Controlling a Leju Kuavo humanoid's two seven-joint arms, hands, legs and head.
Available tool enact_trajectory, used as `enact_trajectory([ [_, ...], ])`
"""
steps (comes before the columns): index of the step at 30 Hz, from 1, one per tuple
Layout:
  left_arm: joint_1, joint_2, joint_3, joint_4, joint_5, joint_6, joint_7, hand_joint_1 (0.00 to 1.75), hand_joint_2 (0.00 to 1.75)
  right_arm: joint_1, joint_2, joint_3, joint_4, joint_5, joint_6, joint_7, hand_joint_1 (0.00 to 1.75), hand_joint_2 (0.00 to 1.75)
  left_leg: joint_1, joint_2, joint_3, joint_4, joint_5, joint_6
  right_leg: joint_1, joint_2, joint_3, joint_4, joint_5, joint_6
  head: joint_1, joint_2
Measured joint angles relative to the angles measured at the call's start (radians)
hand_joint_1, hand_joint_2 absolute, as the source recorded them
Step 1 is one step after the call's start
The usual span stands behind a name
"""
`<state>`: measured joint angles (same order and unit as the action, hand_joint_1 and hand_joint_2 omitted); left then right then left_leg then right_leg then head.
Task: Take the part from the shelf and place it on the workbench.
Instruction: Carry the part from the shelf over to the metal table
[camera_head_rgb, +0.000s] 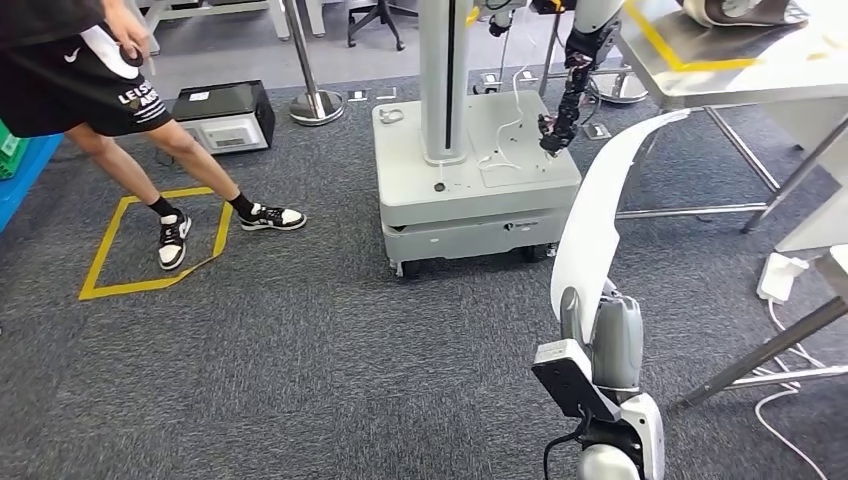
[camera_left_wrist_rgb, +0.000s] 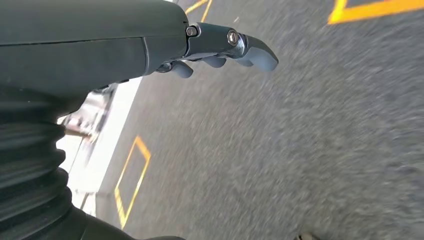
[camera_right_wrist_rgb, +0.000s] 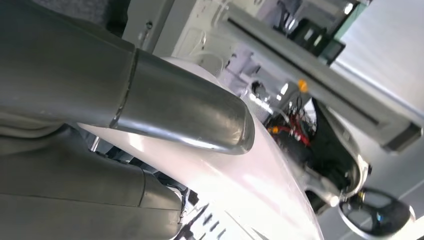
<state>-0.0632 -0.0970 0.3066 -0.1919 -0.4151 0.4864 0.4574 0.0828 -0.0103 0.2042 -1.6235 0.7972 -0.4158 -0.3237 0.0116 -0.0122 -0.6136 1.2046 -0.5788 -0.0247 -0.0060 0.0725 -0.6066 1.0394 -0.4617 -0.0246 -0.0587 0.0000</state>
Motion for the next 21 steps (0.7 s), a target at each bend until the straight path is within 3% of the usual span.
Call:
enact_trajectory([
  [2,-0.004,0.011,0.0,0.0,0.006,-0.003,0.0,0.0,1.75,0.006,0.004,-0.009,-0.02,0.002,0.0,0.0,1.75,0.0,-0.001,-0.043,0.052,-0.127,0.052,0.008,0.0,0.026,-0.001,0.001,0.002,0.006,0.0,0.0],
  [3,-0.007,0.016,0.0,0.0,0.011,-0.007,0.0,0.0,1.75,0.007,0.005,-0.014,-0.026,0.001,0.001,-0.002,1.75,0.0,-0.002,-0.057,0.065,-0.161,0.06,0.01,-0.001,0.037,-0.003,0.0,0.005,0.012,0.0,0.0],
  [4,-0.01,0.02,0.0,0.0,0.014,-0.013,0.0,0.0,1.75,0.009,0.006,-0.018,-0.03,0.001,0.003,-0.005,1.75,0.0,-0.004,-0.061,0.068,-0.171,0.058,0.012,-0.003,0.047,-0.005,-0.002,0.007,0.018,0.0,0.0],
  [6,-0.015,0.026,0.0,-0.001,0.016,-0.024,0.0,0.0,1.75,0.014,0.006,-0.025,-0.033,-0.002,0.007,-0.01,1.75,0.0,-0.005,-0.039,0.074,-0.18,0.065,0.023,-0.006,0.057,-0.01,-0.006,0.013,0.031,0.0,0.0],
  [8,-0.017,0.029,0.0,-0.002,0.016,-0.03,0.0,0.0,1.75,0.016,0.006,-0.03,-0.033,-0.004,0.01,-0.013,1.75,0.0,-0.003,-0.013,0.08,-0.193,0.077,0.036,-0.002,0.012,-0.03,0.03,-0.012,0.038,0.002,0.0],
  [10,-0.014,0.031,0.0,-0.002,0.016,-0.032,0.0,0.0,1.75,0.014,0.006,-0.031,-0.033,-0.006,0.014,-0.019,1.75,0.0,-0.004,0.013,0.079,-0.196,0.08,0.044,0.0,-0.046,-0.081,0.14,-0.078,0.043,0.003,0.0],
  [12,-0.01,0.032,0.0,-0.001,0.017,-0.032,0.0,0.0,1.75,0.011,0.006,-0.031,-0.03,-0.007,0.02,-0.025,1.75,0.0,-0.007,0.042,0.076,-0.194,0.079,0.047,-0.002,-0.061,-0.13,0.251,-0.123,0.049,0.003,0.0],
  [13,-0.008,0.031,0.0,-0.001,0.018,-0.032,0.0,0.0,1.75,0.01,0.006,-0.031,-0.028,-0.007,0.023,-0.026,1.75,0.0,-0.007,0.055,0.075,-0.192,0.077,0.047,-0.004,-0.064,-0.133,0.264,-0.121,0.052,0.003,0.0],
  [14,-0.007,0.029,0.0,-0.001,0.018,-0.032,0.0,0.0,1.75,0.008,0.006,-0.031,-0.025,-0.008,0.025,-0.027,1.75,0.0,-0.006,0.068,0.075,-0.19,0.076,0.045,-0.005,-0.069,-0.115,0.237,-0.102,0.053,0.003,0.0],
  [15,-0.007,0.026,0.0,-0.001,0.018,-0.032,0.0,0.0,1.75,0.004,0.006,-0.031,-0.023,-0.01,0.027,-0.029,1.75,0.0,-0.006,0.08,0.075,-0.187,0.073,0.043,-0.006,-0.08,-0.079,0.176,-0.073,0.054,0.003,0.0],
  [17,-0.007,0.021,0.0,-0.001,0.019,-0.032,0.0,0.0,1.75,-0.005,0.006,-0.03,-0.02,-0.016,0.028,-0.035,1.75,0.0,-0.009,0.099,0.073,-0.176,0.063,0.034,-0.005,-0.117,-0.01,0.051,-0.032,0.046,0.003,0.0],
  [18,-0.008,0.019,0.0,-0.001,0.02,-0.032,0.0,0.0,1.75,-0.009,0.006,-0.029,-0.018,-0.018,0.027,-0.038,1.75,0.0,-0.011,0.107,0.073,-0.172,0.058,0.029,-0.004,-0.128,0.009,0.017,-0.025,0.039,0.002,0.0],
  [19,-0.008,0.017,0.0,-0.001,0.021,-0.032,0.0,0.0,1.75,-0.012,0.006,-0.028,-0.017,-0.019,0.027,-0.04,1.75,0.0,-0.013,0.114,0.075,-0.17,0.054,0.023,-0.001,-0.132,0.014,0.007,-0.026,0.031,0.001,0.0],
  [21,-0.009,0.012,0.0,-0.002,0.021,-0.032,0.0,0.0,1.75,-0.014,0.005,-0.027,-0.016,-0.019,0.026,-0.041,1.75,0.0,-0.01,0.125,0.082,-0.172,0.052,0.011,0.001,-0.112,0.014,0.002,-0.021,0.016,0.0,0.0],
])
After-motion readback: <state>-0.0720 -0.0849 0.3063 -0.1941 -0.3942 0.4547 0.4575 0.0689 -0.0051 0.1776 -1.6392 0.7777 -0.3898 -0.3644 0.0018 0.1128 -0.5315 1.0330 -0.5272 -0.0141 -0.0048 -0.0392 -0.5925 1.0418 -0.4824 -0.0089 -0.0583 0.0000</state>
